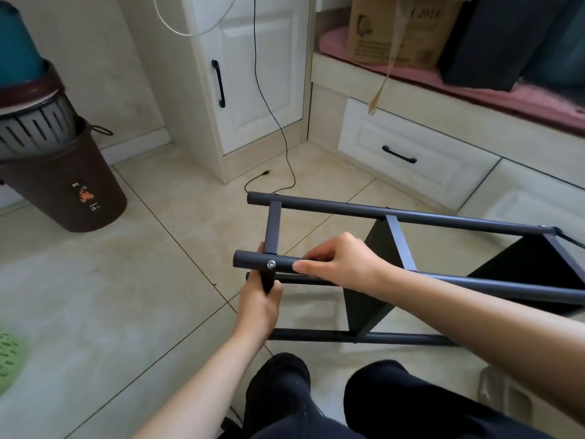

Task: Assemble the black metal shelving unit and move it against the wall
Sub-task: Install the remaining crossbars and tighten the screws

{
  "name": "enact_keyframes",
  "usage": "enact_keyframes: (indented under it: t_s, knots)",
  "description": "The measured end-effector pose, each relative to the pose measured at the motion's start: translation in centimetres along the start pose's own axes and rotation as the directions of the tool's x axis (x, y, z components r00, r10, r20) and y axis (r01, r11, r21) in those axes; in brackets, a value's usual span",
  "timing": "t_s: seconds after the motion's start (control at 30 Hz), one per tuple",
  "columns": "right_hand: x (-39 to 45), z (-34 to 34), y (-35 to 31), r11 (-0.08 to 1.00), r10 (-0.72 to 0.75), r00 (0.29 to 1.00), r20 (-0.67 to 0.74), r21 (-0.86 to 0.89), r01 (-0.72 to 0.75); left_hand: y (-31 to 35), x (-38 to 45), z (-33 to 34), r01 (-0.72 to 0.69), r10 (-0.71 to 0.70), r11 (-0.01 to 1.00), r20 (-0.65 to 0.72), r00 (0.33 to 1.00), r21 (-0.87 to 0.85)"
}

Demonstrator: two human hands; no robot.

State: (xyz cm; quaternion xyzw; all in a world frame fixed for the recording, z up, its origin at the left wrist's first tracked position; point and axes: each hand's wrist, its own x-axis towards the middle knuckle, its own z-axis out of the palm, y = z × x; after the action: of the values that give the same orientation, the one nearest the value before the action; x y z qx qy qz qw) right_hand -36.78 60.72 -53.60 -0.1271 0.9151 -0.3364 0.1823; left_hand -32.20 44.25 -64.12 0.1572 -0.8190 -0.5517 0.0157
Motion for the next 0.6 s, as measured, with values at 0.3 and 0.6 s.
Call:
enact_keyframes:
  t_s: [0.3,0.6]
  knots:
    - [-1.7,-5.6,-4.6,0.959,-0.121,0.981,-0.150,0.239,0.155,9.5,-0.9,-4.7,-0.244,0.244,0.970,-0.113,0.963,0.006]
    - [-3.8,-11.0,-8.1,0.871,-0.096,0.941,-0.324,0.430,0.237,19.5,-2.8,-7.8,-0.481,0.485,0.874,-0.158,0.860,0.061]
